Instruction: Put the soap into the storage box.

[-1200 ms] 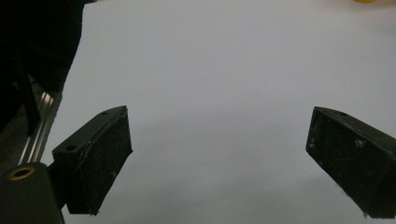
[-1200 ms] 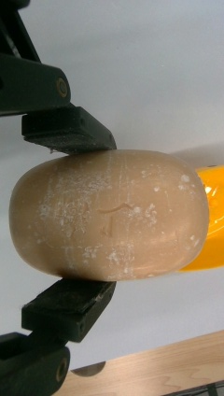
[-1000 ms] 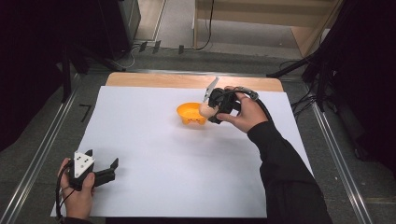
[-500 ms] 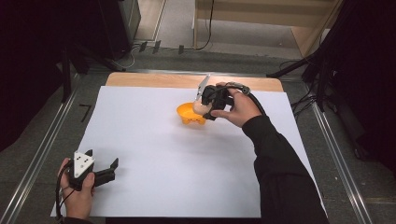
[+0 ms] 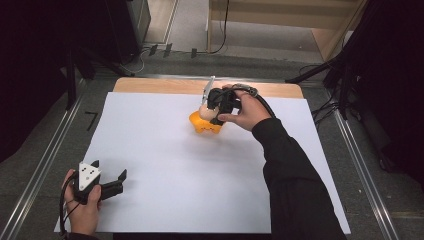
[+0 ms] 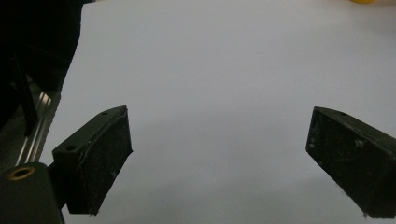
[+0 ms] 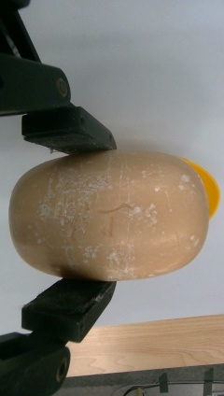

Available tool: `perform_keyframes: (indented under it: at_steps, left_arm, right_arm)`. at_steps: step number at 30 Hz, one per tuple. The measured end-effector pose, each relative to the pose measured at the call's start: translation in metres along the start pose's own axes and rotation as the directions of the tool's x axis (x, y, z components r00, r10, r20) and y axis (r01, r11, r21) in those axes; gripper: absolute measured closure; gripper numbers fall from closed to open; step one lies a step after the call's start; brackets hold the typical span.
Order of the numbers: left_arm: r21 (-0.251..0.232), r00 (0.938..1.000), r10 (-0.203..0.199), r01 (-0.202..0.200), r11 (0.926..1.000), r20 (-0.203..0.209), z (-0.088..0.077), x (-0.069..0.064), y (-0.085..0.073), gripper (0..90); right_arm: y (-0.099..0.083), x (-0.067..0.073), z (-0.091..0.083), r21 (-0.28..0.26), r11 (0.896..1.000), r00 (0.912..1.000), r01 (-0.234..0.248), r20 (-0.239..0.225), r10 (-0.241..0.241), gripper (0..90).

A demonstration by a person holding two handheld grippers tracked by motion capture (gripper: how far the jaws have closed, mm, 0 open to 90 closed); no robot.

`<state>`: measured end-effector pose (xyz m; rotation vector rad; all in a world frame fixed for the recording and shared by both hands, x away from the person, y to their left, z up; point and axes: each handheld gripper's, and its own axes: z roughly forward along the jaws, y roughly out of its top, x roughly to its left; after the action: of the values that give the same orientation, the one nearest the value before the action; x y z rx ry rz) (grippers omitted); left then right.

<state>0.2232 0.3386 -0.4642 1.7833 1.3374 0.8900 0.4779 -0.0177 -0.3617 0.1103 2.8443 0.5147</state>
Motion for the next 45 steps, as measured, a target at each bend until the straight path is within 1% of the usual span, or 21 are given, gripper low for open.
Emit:
perform_keyframes:
  at_steps: [2,4,6,7,9,14,18,22,25,27,29,31,34,35,38,39,40,41,42,44,45]
  left_arm:
    - [0.0,1.0,0.001,-0.001,1.0,0.0,0.0,0.0,0.0,7.0]
    - [-0.001,1.0,0.0,0.0,1.0,0.0,0.0,0.0,0.0,7.0]
    - [-0.001,1.0,-0.001,0.001,1.0,0.001,0.0,0.0,0.0,6.9]
    - [0.0,1.0,-0.002,0.002,1.0,0.0,0.0,0.0,0.0,7.0]
    - [-0.001,1.0,-0.002,0.002,1.0,0.001,0.0,0.0,0.0,7.0]
    - [-0.002,1.0,-0.003,0.003,1.0,0.001,0.0,0.0,0.0,7.0]
    - [-0.001,1.0,-0.002,0.002,1.0,0.001,0.0,0.0,0.0,7.0]
    - [-0.002,1.0,-0.003,0.003,1.0,0.001,0.0,0.0,0.0,6.9]
    - [-0.003,1.0,-0.003,0.003,1.0,0.001,0.0,0.0,0.0,7.0]
    - [-0.003,1.0,-0.004,0.004,1.0,0.002,0.0,0.0,0.0,7.0]
    - [-0.004,1.0,-0.004,0.004,1.0,0.002,0.0,0.001,0.0,7.0]
    - [-0.003,1.0,-0.005,0.005,1.0,0.003,-0.001,0.001,0.0,7.0]
    - [-0.001,1.0,-0.004,0.004,1.0,0.003,-0.001,0.001,0.0,7.0]
    - [-0.001,1.0,-0.004,0.004,1.0,0.003,-0.001,0.001,0.0,6.9]
    - [0.0,1.0,-0.005,0.005,1.0,0.003,-0.001,0.001,0.0,6.9]
    - [-0.002,1.0,-0.005,0.005,1.0,0.003,-0.001,0.001,0.0,6.9]
    - [-0.001,1.0,-0.005,0.005,1.0,0.004,-0.001,0.001,0.0,7.0]
    - [-0.002,1.0,-0.004,0.004,1.0,0.003,-0.001,0.001,0.0,6.9]
    - [-0.002,1.0,-0.005,0.005,1.0,0.003,-0.001,0.001,0.0,6.9]
    - [-0.003,1.0,-0.005,0.005,1.0,0.004,-0.001,0.001,0.0,7.0]
    - [-0.002,1.0,-0.004,0.004,1.0,0.003,-0.001,0.001,0.0,7.0]
  right_arm:
    - [0.002,-0.001,0.002,-0.004,1.0,0.9999,0.01,0.0,-0.01,33.2]
    - [0.003,-0.001,0.005,0.002,1.0,0.9996,0.022,-0.016,-0.022,33.2]
    - [0.005,-0.002,0.007,0.01,1.0,0.9994,0.03,-0.019,-0.03,33.2]
    - [0.005,-0.002,0.008,0.015,1.0,0.9996,0.017,-0.022,-0.017,33.2]
    - [0.006,-0.004,0.011,0.016,1.0,0.9997,0.017,-0.017,-0.017,33.2]
    - [0.007,-0.006,0.018,0.036,0.999,0.9997,0.012,-0.021,-0.012,33.1]
    - [0.008,-0.007,0.023,0.032,0.999,0.9995,0.001,-0.032,0.0,33.1]
    - [0.009,-0.007,0.027,0.031,0.999,0.9992,0.016,-0.038,-0.015,33.0]
    - [0.009,-0.008,0.03,0.043,0.999,0.9993,0.016,-0.034,-0.014,33.0]
    - [0.008,-0.008,0.032,0.063,0.998,0.9991,0.012,-0.04,-0.01,33.0]
    - [0.007,-0.009,0.034,0.063,0.998,0.9994,0.01,-0.033,-0.008,33.0]
    - [0.006,-0.01,0.035,0.066,0.998,0.9992,0.005,-0.039,-0.003,33.0]
    - [0.006,-0.01,0.037,0.06,0.998,0.9993,0.02,-0.034,-0.018,32.9]
    - [0.006,-0.01,0.037,0.062,0.998,0.999,0.018,-0.043,-0.015,32.9]
    - [0.007,-0.008,0.039,0.062,0.998,0.9993,0.009,-0.036,-0.007,32.7]
    - [0.007,-0.008,0.038,0.054,0.998,0.9994,0.011,-0.033,-0.009,31.6]
    - [0.008,-0.009,0.037,0.05,0.999,0.9996,-0.004,-0.029,0.006,27.4]
    - [0.008,-0.01,0.036,0.044,0.999,0.9995,-0.001,-0.032,0.002,26.7]
    - [0.009,-0.009,0.035,0.037,0.999,0.9991,-0.011,-0.039,0.012,27.6]
    - [0.009,-0.008,0.034,0.045,0.999,0.9996,-0.007,-0.027,0.008,28.4]
    - [0.009,-0.008,0.033,0.047,0.999,0.9996,-0.008,-0.028,0.01,28.7]
